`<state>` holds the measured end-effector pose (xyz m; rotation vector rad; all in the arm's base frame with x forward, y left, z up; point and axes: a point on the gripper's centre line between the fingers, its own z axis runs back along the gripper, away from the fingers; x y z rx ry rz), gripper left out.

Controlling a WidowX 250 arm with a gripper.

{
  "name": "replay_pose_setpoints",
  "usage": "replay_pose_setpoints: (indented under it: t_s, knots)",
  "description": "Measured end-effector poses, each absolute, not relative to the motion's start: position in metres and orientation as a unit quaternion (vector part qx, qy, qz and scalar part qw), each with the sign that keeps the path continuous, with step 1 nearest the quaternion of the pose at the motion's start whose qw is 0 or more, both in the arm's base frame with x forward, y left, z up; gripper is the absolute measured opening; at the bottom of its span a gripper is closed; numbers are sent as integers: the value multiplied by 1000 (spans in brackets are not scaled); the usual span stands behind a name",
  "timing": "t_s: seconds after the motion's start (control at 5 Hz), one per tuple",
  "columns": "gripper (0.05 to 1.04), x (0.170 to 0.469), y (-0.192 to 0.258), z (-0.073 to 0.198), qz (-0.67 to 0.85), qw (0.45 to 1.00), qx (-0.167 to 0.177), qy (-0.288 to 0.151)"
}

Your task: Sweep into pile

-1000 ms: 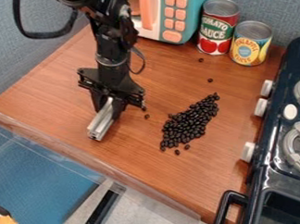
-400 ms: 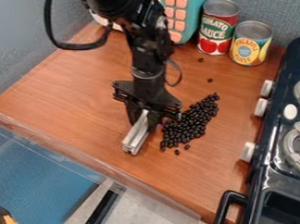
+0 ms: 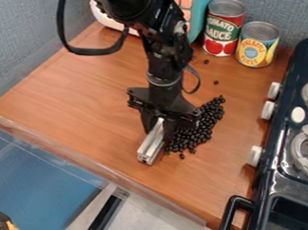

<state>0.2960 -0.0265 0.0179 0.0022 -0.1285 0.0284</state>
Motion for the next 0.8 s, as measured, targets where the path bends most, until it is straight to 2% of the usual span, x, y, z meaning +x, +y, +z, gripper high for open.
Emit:
replay_pose_setpoints:
  t_s: [0.4,0.6,0.8]
  knots:
    - [371,310,15,77,55,988,17,-140]
    - [371,315,38,90,73,986,31,-149]
    - [372,323,63,81,83,986,58,-131]
